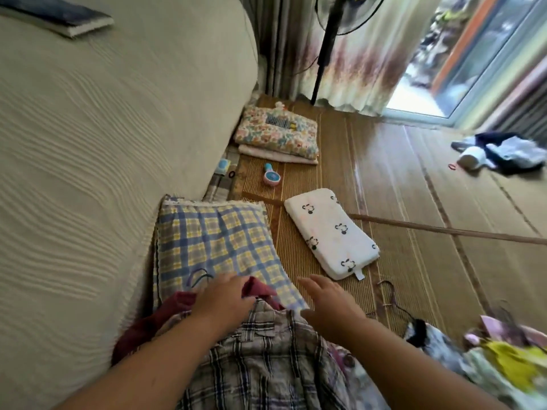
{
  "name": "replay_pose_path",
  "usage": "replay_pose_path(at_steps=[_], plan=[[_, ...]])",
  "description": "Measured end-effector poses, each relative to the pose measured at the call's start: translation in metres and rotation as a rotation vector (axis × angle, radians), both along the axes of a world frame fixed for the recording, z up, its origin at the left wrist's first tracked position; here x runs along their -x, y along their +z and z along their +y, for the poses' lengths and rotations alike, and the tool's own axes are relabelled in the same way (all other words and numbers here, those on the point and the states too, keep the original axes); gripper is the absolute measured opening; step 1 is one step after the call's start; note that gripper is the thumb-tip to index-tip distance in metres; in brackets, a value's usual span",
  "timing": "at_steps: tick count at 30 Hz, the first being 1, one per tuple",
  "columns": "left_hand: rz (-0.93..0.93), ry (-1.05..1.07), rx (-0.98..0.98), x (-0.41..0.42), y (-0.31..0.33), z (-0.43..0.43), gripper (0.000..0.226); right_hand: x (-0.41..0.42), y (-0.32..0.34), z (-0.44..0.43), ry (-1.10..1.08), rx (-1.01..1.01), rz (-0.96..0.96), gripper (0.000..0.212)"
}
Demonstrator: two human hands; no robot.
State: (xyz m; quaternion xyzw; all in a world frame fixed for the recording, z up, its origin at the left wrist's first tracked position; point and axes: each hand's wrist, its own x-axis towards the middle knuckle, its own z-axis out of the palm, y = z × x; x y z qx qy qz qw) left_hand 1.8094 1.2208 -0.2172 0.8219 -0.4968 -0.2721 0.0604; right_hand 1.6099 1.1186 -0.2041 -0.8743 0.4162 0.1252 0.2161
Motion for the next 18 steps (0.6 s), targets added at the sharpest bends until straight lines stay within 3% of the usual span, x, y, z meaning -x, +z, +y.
replay_pose_path(at_steps=[4,9,18], plan=[[0.071,-0.253,0.142,0.085,0.052,-0.04,0.055,0.08,0.047,0.0,-0.117,0.103,-0.021,0.07],[0.005,-0.644,0.285,0.211,0.107,-0.058,0.053,0.198,0.094,0.028,-0.338,0.19,-0.044,0.064],[0.005,-1.04,0.255,0.454,0.149,-0.019,0.05,0.454,0.131,0.14,-0.818,0.188,-0.042,0.056]])
